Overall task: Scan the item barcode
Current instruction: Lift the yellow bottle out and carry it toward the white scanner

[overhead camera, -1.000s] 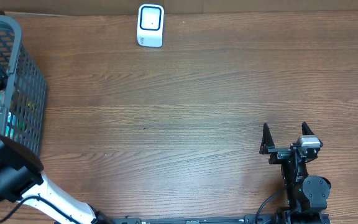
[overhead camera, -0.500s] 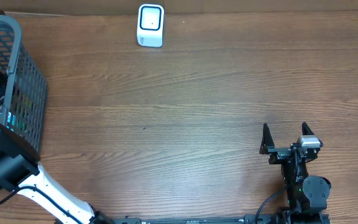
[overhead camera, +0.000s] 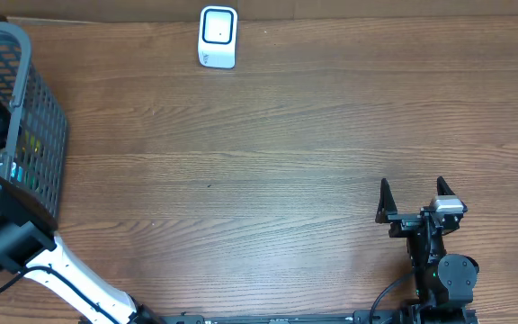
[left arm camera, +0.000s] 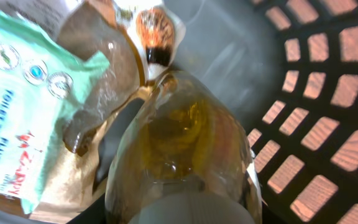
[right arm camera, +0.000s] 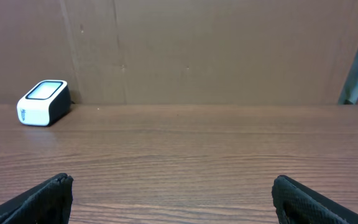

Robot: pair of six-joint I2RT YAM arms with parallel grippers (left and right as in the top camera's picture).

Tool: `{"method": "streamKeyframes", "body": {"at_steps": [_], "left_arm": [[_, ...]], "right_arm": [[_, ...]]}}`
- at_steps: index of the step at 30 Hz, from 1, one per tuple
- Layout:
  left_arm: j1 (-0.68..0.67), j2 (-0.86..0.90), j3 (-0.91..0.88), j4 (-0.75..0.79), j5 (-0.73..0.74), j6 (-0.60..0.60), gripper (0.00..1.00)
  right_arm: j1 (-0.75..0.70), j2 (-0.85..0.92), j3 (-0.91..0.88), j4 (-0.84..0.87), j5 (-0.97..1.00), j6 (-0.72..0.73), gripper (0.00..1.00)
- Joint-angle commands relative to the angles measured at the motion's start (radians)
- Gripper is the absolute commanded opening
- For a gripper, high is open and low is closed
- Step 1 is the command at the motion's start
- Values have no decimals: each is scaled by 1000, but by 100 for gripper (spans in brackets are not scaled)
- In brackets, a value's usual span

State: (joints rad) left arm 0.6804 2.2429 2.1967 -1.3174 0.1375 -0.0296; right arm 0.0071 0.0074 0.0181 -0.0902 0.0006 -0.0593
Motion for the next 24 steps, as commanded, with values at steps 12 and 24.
{"method": "streamKeyframes", "body": {"at_steps": [12, 24], "left_arm": [[-13, -18, 123, -23, -14, 8, 38], [-13, -230, 203, 22, -13, -23, 39]], "right_arm": [[5, -5, -10, 6, 5, -5, 100], [5, -5, -10, 6, 5, -5, 100]]}}
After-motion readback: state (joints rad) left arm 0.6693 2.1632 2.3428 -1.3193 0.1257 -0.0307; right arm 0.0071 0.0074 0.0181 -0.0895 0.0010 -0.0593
